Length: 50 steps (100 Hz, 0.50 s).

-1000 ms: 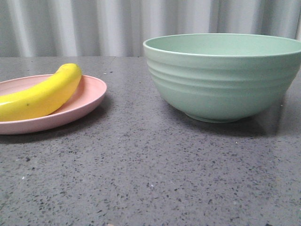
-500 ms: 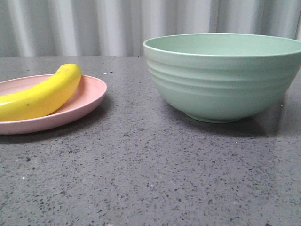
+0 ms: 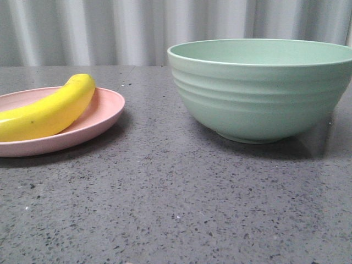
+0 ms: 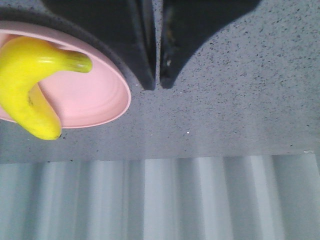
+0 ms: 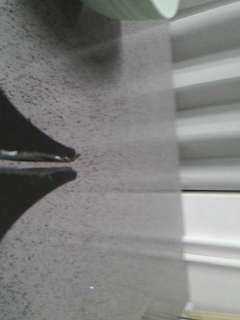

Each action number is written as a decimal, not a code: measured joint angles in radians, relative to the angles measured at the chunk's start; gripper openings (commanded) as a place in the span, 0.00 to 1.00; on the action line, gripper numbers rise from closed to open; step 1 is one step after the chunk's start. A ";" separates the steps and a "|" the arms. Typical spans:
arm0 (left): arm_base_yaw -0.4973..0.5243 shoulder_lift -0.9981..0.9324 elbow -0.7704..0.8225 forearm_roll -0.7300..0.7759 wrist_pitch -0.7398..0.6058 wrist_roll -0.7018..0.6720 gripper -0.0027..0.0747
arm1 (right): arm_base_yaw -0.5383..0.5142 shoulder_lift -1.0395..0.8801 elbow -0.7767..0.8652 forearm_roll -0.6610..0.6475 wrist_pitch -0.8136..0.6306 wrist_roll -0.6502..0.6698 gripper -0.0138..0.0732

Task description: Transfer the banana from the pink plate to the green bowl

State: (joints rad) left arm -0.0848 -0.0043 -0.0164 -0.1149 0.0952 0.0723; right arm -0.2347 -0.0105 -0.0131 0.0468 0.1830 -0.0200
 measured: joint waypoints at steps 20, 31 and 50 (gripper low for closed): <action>0.000 0.061 -0.183 0.022 0.080 0.000 0.01 | 0.061 0.105 -0.157 0.011 0.170 0.000 0.09; 0.000 0.156 -0.284 0.027 0.089 0.000 0.01 | 0.088 0.208 -0.241 0.025 0.236 0.000 0.09; 0.000 0.316 -0.398 0.029 0.093 0.000 0.02 | 0.098 0.380 -0.378 0.053 0.326 0.000 0.09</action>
State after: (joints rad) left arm -0.0848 0.3112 -0.4140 -0.0863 0.1878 0.0723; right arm -0.1368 0.3692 -0.3912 0.1000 0.5090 -0.0200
